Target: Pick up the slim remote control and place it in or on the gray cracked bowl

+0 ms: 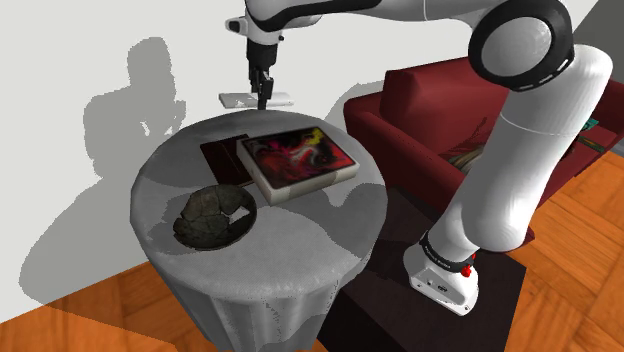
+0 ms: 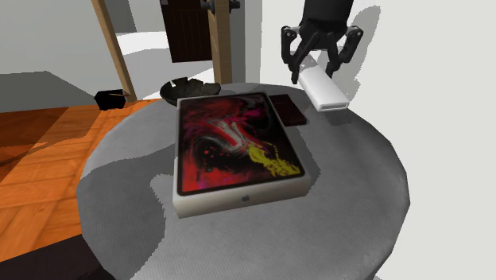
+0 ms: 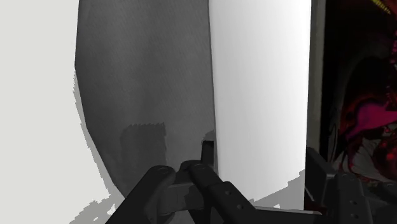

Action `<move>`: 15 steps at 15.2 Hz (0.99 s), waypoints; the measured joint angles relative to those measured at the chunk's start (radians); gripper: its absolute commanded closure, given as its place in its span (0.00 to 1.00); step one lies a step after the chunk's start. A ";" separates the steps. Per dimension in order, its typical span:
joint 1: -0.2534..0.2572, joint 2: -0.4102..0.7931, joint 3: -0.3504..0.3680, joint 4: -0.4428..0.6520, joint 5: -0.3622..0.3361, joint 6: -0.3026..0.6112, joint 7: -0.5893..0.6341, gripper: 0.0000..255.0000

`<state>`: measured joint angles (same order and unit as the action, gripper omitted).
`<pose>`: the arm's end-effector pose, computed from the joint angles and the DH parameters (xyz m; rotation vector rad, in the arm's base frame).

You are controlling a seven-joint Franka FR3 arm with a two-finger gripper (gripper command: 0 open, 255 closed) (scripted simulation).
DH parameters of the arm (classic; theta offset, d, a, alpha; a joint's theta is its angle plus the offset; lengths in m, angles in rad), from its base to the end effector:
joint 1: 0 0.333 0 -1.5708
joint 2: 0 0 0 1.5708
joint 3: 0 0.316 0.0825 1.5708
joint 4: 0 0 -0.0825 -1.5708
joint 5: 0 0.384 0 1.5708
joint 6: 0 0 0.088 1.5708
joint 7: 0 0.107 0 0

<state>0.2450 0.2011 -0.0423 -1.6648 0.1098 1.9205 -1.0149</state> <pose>0.6143 0.1361 0.4918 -2.5496 -1.7143 -0.1356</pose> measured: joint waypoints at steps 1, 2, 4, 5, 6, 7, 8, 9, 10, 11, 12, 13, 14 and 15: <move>0.013 -0.012 0.008 -0.016 -0.003 0.006 0.020 1.00; 0.026 -0.017 0.016 -0.029 -0.006 0.016 0.041 1.00; 0.054 -0.053 0.035 -0.083 -0.012 0.038 0.087 1.00; 0.066 -0.076 0.043 -0.115 -0.014 0.049 0.107 1.00; 0.076 -0.077 0.051 -0.111 -0.017 0.045 0.126 1.00; 0.088 -0.091 0.059 -0.127 -0.019 0.050 0.147 1.00; 0.100 -0.104 0.069 -0.136 -0.021 0.048 0.170 1.00; 0.113 -0.114 0.080 -0.153 -0.024 0.057 0.194 1.00; 0.125 -0.125 0.089 -0.168 -0.025 0.062 0.215 1.00; 0.136 -0.133 0.098 -0.184 -0.027 0.072 0.235 1.00; 0.150 -0.144 0.111 -0.196 -0.030 0.075 0.262 1.00; 0.162 -0.155 0.121 -0.209 -0.031 0.079 0.286 1.00; 0.175 -0.156 0.133 -0.213 -0.034 0.083 0.311 1.00; 0.189 -0.150 0.145 -0.204 -0.037 0.083 0.338 1.00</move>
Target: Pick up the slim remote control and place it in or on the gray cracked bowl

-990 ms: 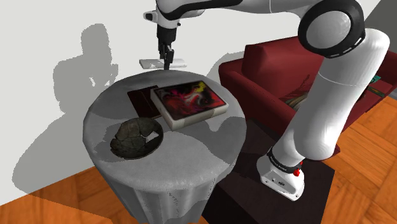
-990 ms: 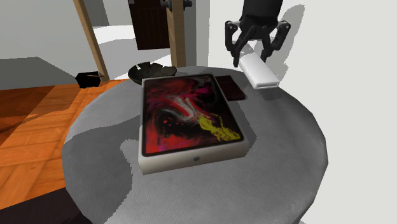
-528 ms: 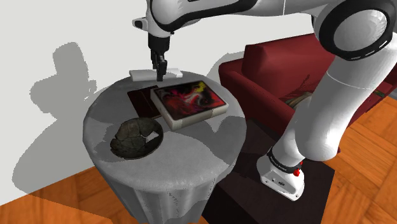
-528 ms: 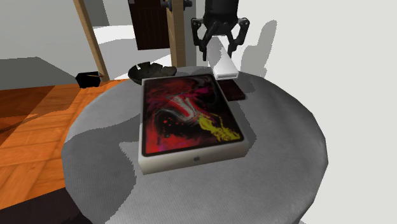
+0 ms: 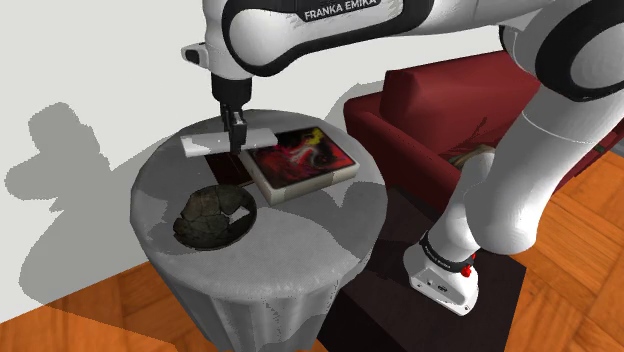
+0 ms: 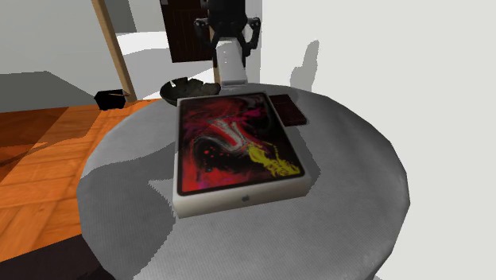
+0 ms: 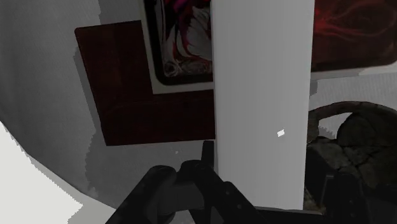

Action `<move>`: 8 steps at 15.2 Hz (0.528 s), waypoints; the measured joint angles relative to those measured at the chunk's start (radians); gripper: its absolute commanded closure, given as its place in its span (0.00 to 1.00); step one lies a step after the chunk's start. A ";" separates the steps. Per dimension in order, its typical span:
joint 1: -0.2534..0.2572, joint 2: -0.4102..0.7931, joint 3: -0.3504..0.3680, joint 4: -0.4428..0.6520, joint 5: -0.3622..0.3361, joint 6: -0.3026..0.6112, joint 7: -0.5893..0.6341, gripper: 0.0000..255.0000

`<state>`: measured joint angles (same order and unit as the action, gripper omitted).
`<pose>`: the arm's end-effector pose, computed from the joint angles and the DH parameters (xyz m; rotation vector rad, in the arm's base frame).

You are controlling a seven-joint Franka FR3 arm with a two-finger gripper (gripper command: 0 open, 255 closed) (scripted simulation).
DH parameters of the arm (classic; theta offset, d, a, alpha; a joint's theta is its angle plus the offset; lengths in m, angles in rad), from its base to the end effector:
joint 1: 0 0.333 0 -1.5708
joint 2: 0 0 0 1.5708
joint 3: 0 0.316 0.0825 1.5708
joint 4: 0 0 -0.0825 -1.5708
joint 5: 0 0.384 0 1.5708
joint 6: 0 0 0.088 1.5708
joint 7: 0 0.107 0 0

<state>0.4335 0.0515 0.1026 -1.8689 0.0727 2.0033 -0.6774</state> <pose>0.5005 0.3014 0.4913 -2.5482 -1.7161 -0.1353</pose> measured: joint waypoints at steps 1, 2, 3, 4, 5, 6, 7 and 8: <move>0.012 -0.004 0.011 -0.004 -0.002 0.001 0.025 1.00; 0.025 -0.011 0.023 -0.012 -0.004 0.004 0.050 1.00; 0.035 -0.023 0.032 -0.026 -0.005 0.008 0.068 1.00; 0.046 -0.018 0.042 -0.021 -0.008 0.009 0.092 1.00; 0.058 -0.010 0.053 -0.018 -0.012 0.016 0.115 1.00; 0.071 -0.013 0.065 -0.027 -0.014 0.022 0.141 1.00; 0.085 -0.007 0.077 -0.012 -0.019 0.015 0.168 1.00; 0.097 -0.008 0.088 -0.018 -0.021 0.022 0.192 1.00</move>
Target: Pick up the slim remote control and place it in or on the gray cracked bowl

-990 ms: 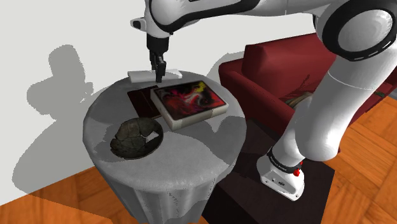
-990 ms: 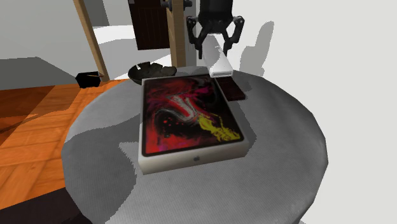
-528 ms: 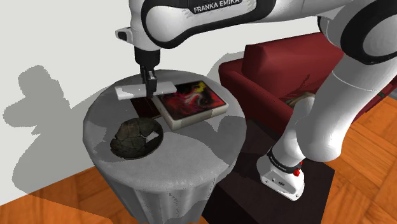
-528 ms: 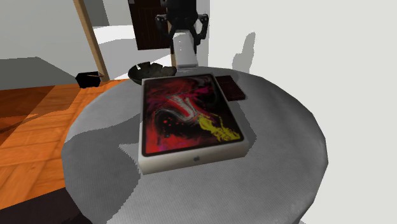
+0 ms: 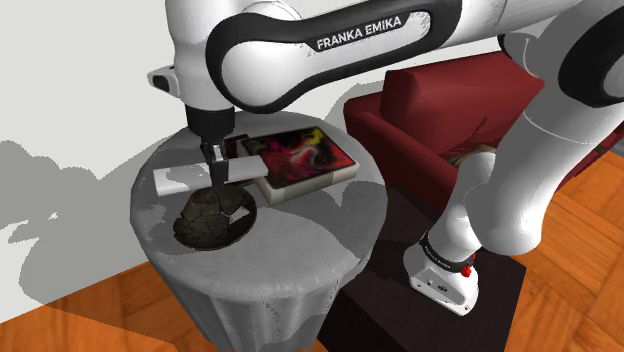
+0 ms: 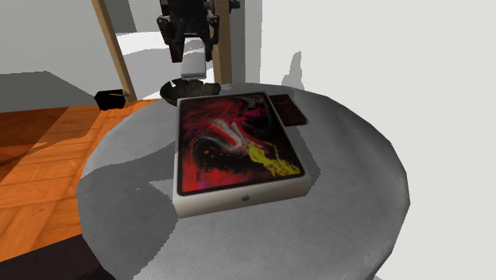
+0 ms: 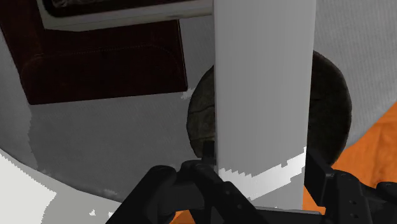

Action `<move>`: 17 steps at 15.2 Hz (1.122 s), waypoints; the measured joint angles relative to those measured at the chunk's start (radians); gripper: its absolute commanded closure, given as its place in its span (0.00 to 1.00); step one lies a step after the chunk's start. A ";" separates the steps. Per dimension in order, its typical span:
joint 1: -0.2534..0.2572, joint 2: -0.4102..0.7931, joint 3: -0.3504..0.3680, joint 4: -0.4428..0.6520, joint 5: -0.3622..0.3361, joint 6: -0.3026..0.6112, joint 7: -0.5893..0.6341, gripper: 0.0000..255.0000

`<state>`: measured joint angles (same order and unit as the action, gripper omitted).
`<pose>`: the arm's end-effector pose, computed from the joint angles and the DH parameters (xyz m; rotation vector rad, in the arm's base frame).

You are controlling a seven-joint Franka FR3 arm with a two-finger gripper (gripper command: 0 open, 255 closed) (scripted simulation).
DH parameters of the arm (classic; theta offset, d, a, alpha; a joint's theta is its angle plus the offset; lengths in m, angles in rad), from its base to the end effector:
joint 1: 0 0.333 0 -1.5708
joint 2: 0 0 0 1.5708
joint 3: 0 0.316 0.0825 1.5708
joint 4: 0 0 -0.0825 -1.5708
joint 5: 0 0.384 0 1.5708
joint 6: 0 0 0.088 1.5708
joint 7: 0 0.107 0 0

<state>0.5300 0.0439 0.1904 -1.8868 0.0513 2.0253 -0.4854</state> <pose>0.4366 0.3853 0.4894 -2.5488 -1.7156 -0.1355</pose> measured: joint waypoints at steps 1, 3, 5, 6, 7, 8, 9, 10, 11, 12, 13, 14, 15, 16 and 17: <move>0.010 0.004 0.009 0.007 -0.004 -0.002 0.021 1.00; 0.026 0.016 0.023 0.011 -0.010 0.007 0.053 1.00; 0.030 0.017 0.026 -0.006 -0.011 0.026 0.060 1.00; 0.031 0.021 0.027 -0.016 -0.012 0.039 0.061 1.00; 0.031 0.024 0.027 -0.023 -0.012 0.050 0.061 1.00; 0.030 0.029 0.026 -0.031 -0.013 0.061 0.060 1.00; 0.031 0.030 0.027 -0.044 -0.013 0.076 0.061 1.00; 0.032 0.034 0.027 -0.051 -0.014 0.086 0.062 1.00; 0.033 0.037 0.028 -0.061 -0.015 0.100 0.064 1.00; 0.033 0.045 0.028 -0.065 -0.017 0.111 0.064 1.00; 0.033 0.050 0.028 -0.072 -0.018 0.123 0.064 1.00; 0.033 0.054 0.027 -0.081 -0.018 0.137 0.063 1.00; 0.032 0.056 0.027 -0.091 -0.018 0.148 0.062 1.00; 0.033 0.060 0.027 -0.095 -0.019 0.155 0.063 1.00; 0.033 0.060 0.027 -0.099 -0.019 0.160 0.063 1.00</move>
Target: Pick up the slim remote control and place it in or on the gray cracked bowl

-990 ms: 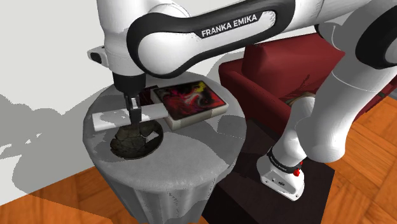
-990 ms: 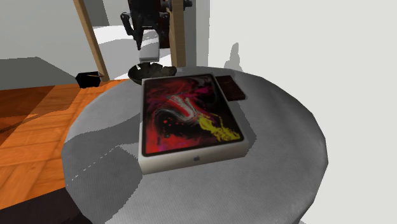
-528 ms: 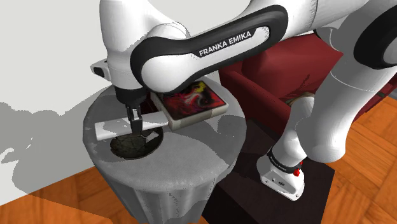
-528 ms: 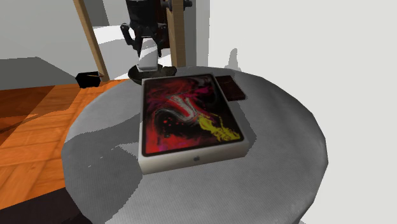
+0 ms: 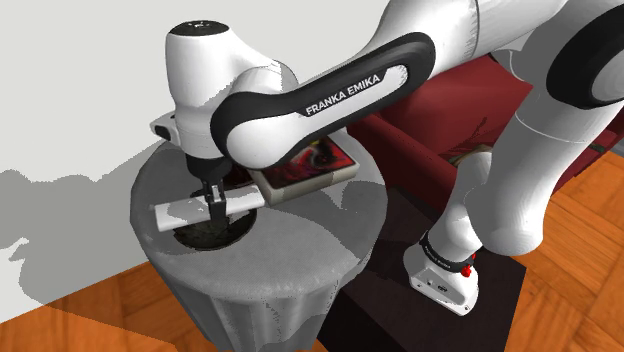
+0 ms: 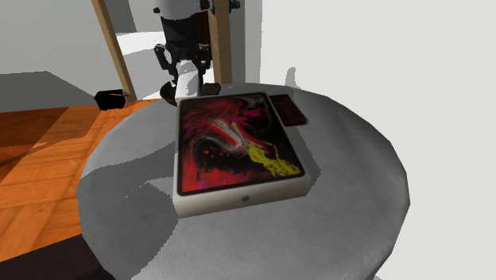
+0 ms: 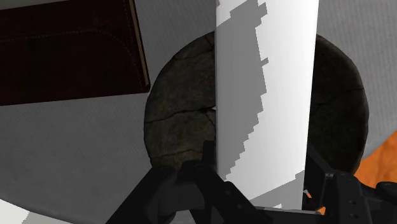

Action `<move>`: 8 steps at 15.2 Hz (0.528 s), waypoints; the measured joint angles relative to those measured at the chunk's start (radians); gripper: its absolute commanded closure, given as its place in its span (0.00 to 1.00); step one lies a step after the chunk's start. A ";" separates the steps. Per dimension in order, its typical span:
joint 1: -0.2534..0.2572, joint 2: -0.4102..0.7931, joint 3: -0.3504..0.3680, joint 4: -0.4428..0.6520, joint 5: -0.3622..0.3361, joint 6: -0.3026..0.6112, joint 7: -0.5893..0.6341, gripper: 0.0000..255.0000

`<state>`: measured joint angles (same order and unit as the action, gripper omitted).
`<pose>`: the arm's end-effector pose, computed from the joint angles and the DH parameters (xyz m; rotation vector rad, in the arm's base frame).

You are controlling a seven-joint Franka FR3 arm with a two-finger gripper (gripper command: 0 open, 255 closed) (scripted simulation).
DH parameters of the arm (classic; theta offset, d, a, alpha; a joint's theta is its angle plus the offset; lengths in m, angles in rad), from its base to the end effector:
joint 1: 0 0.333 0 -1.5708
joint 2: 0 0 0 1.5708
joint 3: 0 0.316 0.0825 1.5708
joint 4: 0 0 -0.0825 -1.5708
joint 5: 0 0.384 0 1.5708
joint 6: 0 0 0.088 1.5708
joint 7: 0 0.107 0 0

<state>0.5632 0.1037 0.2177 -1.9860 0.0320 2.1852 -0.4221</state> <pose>0.4178 0.4119 0.4233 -2.5502 -1.7141 -0.1344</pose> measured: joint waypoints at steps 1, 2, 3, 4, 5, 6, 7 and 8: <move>0.000 0.000 0.000 -0.002 0.000 0.002 0.000 1.00; 0.000 0.000 0.000 -0.003 0.000 0.004 -0.001 1.00; 0.000 0.001 0.000 -0.004 0.000 0.004 -0.001 1.00; 0.000 0.001 0.000 -0.004 0.000 0.005 -0.001 1.00; 0.000 0.001 0.000 -0.004 0.000 0.005 -0.001 1.00; 0.000 0.001 0.000 -0.004 0.000 0.005 -0.001 0.00; 0.000 0.001 0.000 -0.004 0.000 0.005 -0.001 0.00; 0.000 0.000 0.000 -0.004 0.000 0.005 -0.001 0.00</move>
<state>0.5628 0.1042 0.2174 -1.9898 0.0321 2.1903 -0.4230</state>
